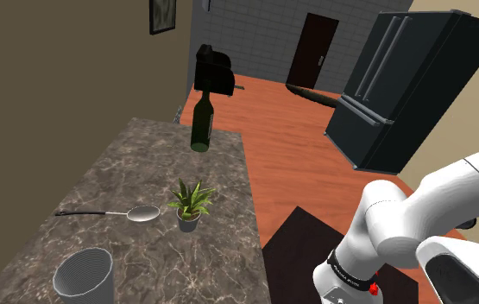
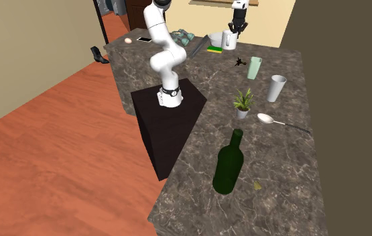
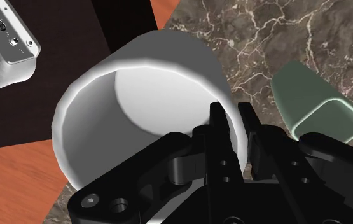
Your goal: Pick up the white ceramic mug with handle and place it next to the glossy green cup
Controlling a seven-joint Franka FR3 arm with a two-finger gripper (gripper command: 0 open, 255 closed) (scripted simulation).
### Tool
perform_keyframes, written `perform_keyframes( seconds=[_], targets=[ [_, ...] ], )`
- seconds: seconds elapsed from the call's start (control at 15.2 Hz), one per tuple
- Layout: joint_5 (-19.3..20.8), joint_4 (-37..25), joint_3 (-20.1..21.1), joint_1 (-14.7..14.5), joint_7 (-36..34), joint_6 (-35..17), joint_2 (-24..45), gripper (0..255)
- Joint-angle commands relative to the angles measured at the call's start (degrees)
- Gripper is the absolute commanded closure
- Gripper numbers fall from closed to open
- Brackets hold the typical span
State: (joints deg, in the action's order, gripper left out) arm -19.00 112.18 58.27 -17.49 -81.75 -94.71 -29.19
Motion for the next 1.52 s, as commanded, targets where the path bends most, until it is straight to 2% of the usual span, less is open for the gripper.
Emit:
perform_keyframes(
  seconds=[0.0, 0.79, 1.45],
  targets=[
    [-0.4, 1.1, 0.9, -0.1, -0.5, -1.3, -0.1, 255],
    [-2.0, 9.4, 4.3, 0.0, -0.4, -10.2, -0.1, 255],
    [-2.7, 15.1, 8.9, 1.6, -0.9, -17.9, 1.5, 255]
  ],
)
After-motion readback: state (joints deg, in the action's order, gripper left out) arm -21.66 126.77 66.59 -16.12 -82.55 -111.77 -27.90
